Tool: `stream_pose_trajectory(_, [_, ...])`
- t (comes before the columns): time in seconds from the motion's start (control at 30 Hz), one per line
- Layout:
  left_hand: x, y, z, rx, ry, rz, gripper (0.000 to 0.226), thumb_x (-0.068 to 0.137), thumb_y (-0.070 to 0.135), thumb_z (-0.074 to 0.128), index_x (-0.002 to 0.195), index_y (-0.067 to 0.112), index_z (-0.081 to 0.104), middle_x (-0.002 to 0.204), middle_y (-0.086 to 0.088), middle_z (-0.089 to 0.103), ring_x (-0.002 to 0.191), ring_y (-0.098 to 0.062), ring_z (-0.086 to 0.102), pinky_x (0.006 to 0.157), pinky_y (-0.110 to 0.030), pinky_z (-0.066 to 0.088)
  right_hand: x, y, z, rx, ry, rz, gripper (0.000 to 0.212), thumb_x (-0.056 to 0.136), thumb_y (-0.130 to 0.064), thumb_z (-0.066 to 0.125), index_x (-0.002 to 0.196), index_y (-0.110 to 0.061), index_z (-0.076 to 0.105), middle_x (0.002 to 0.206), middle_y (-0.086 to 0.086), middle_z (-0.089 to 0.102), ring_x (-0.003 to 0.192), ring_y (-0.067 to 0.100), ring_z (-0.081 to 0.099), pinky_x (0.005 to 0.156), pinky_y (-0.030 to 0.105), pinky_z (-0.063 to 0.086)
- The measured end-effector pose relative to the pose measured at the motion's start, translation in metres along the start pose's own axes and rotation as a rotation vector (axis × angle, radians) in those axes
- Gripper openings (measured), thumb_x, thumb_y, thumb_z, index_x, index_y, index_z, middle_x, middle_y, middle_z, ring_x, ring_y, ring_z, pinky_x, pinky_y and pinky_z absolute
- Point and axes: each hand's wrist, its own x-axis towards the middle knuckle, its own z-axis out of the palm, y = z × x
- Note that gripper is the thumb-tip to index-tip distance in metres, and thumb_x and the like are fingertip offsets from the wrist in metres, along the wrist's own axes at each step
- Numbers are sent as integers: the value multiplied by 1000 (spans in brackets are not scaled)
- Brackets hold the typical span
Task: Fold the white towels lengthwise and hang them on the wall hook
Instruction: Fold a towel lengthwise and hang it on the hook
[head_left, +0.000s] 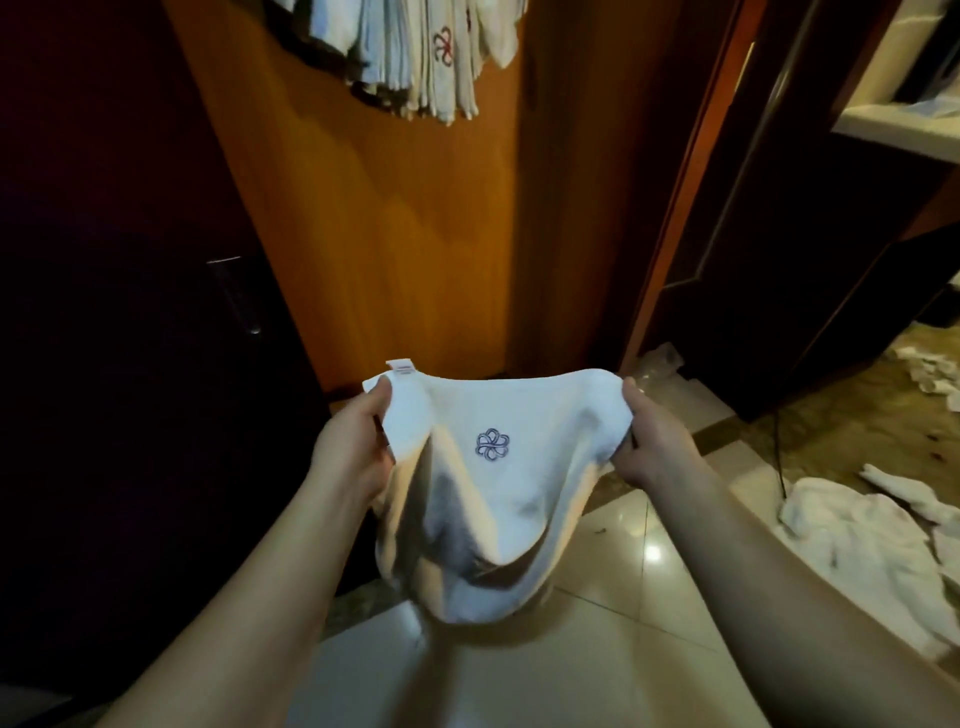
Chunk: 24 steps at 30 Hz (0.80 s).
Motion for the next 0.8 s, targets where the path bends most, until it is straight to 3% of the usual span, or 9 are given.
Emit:
stream_pose_trajectory(0.07, [-16, -3, 6, 25, -17, 44, 26, 102, 21, 54, 117, 2, 64, 101, -14, 76, 88, -24, 75, 63, -32, 60, -27, 11, 21, 51, -57, -44, 34, 100, -32, 57, 118, -3, 64, 104, 8, 75, 91, 22, 73, 68, 33, 55])
stream_pose_trajectory(0.13, [-30, -4, 11, 36, -9, 104, 34, 99, 20, 58, 126, -1, 61, 116, -22, 71, 106, -35, 70, 78, -41, 60, -55, 21, 42, -55, -137, -148, 29, 101, -34, 55, 107, -10, 70, 96, 6, 77, 85, 20, 75, 69, 29, 54])
stream_pose_trajectory(0.3, [-73, -9, 31, 145, -41, 211, 20, 99, 21, 59, 105, 11, 76, 102, -15, 76, 95, -32, 74, 89, -47, 56, -102, 40, 75, -446, -147, -454, 33, 102, -50, 44, 107, -29, 70, 92, -11, 74, 82, 2, 70, 65, 19, 51])
stream_pose_trajectory(0.5, [-108, -6, 45, 282, -101, 311, 22, 101, 27, 55, 106, 22, 75, 100, -2, 78, 97, -17, 74, 88, -37, 56, -132, 44, 88, -469, -318, -600, 29, 104, -37, 44, 107, -29, 72, 87, -12, 74, 77, 1, 70, 61, 12, 50])
stream_pose_trajectory(0.63, [-112, -8, 50, 365, -97, 373, 23, 101, 25, 55, 113, 22, 74, 102, 6, 77, 100, -4, 70, 90, -25, 53, -135, 39, 84, -513, -334, -651, 23, 104, -34, 44, 108, -41, 66, 90, -25, 71, 90, -12, 64, 68, 4, 47])
stream_pose_trajectory(0.7, [-116, -10, 55, 382, -120, 348, 24, 102, 26, 52, 114, 22, 72, 96, 11, 77, 92, 5, 69, 77, -13, 52, -134, 35, 80, -524, -361, -649, 24, 105, -32, 43, 109, -45, 62, 94, -30, 69, 96, -14, 62, 73, 3, 46])
stream_pose_trajectory(0.73, [-118, -11, 57, 377, -152, 321, 25, 103, 28, 49, 114, 23, 71, 94, 11, 76, 90, 5, 69, 71, -10, 51, -133, 34, 77, -522, -382, -646, 24, 105, -31, 42, 113, -45, 61, 96, -31, 68, 99, -16, 60, 76, 1, 44])
stream_pose_trajectory(0.8, [-121, -13, 63, 312, -227, 273, 31, 104, 30, 41, 115, 21, 69, 99, 6, 77, 96, 0, 70, 74, -14, 51, -130, 30, 72, -532, -425, -648, 29, 105, -31, 42, 129, -40, 57, 105, -34, 62, 105, -22, 54, 79, -3, 40])
